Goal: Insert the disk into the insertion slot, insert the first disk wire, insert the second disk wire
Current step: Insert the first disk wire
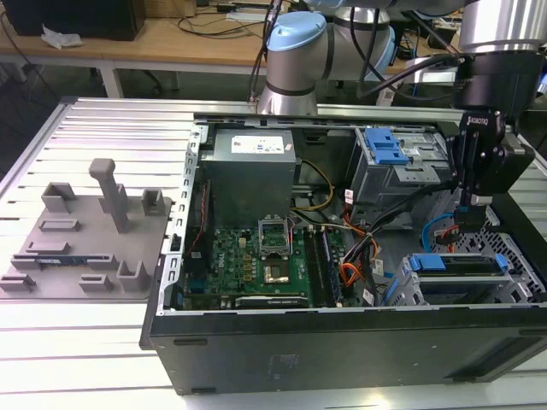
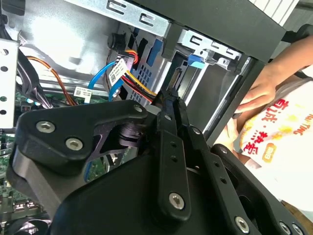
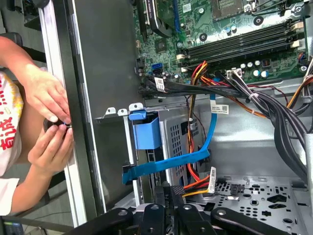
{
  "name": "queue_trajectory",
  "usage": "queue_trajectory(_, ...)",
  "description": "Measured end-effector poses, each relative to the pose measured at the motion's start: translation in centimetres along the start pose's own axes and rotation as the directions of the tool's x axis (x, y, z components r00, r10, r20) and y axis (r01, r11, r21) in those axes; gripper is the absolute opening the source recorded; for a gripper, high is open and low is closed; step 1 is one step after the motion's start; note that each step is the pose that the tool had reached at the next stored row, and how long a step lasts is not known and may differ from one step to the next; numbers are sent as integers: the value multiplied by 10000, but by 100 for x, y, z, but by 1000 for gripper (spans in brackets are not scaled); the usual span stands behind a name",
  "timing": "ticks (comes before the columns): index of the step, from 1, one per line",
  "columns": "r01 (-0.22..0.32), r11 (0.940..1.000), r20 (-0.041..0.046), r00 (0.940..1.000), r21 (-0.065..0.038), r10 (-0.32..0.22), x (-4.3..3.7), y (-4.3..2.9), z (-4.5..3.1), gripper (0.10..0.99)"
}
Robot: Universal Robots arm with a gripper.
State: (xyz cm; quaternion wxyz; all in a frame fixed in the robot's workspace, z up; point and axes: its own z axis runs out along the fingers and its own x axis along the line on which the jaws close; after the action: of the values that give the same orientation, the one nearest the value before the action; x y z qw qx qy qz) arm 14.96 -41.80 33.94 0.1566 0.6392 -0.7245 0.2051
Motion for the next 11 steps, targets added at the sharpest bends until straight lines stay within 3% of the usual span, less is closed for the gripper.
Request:
queue_trajectory(5,-9,10000,275,9996,-37,10,-3,1,6,165)
queue_trajectory(8,-9,10000,275,9996,-37,10,-3,4,4,173)
queue_trajectory(9,-8,10000,282,9996,-38,9,-11,6,0,239)
queue_trajectory(11,16,10000,316,9995,-2,-16,-21,16,-7,239)
